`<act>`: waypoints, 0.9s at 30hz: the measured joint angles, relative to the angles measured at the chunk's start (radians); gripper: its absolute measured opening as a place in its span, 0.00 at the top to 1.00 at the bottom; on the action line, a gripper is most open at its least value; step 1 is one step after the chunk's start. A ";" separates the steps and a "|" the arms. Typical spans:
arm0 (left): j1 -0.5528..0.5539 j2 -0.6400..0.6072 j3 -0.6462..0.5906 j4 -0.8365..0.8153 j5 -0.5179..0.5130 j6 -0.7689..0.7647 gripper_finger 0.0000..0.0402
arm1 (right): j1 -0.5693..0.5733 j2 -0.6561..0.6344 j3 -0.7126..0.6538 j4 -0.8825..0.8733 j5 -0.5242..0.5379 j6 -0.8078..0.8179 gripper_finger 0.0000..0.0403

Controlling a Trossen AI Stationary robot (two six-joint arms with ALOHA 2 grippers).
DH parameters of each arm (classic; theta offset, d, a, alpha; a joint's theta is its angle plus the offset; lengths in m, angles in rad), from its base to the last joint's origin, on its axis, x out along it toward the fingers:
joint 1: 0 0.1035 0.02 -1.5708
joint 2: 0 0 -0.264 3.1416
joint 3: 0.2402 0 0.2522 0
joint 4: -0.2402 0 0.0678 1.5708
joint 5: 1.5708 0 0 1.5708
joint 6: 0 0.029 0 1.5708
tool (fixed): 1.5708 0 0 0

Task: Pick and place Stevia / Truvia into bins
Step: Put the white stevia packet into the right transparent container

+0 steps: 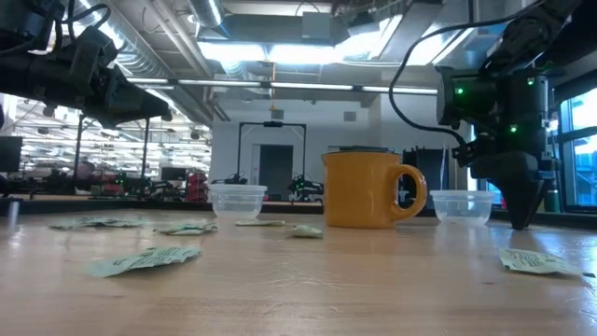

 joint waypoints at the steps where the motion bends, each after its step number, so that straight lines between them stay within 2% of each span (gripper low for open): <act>1: 0.000 0.000 0.000 0.000 0.000 0.000 0.78 | -0.001 0.010 0.000 -0.002 0.001 0.002 0.79; 14: 0.000 0.000 0.000 0.000 0.000 0.000 0.78 | 0.001 0.047 0.005 -0.020 0.029 0.017 0.98; 21: 0.000 0.000 0.000 0.000 0.000 0.000 0.78 | 0.039 0.061 0.081 -0.089 0.050 0.004 1.00; 27: 0.000 0.000 0.000 0.000 0.000 0.000 0.78 | 0.095 0.058 0.213 -0.184 0.057 -0.014 1.00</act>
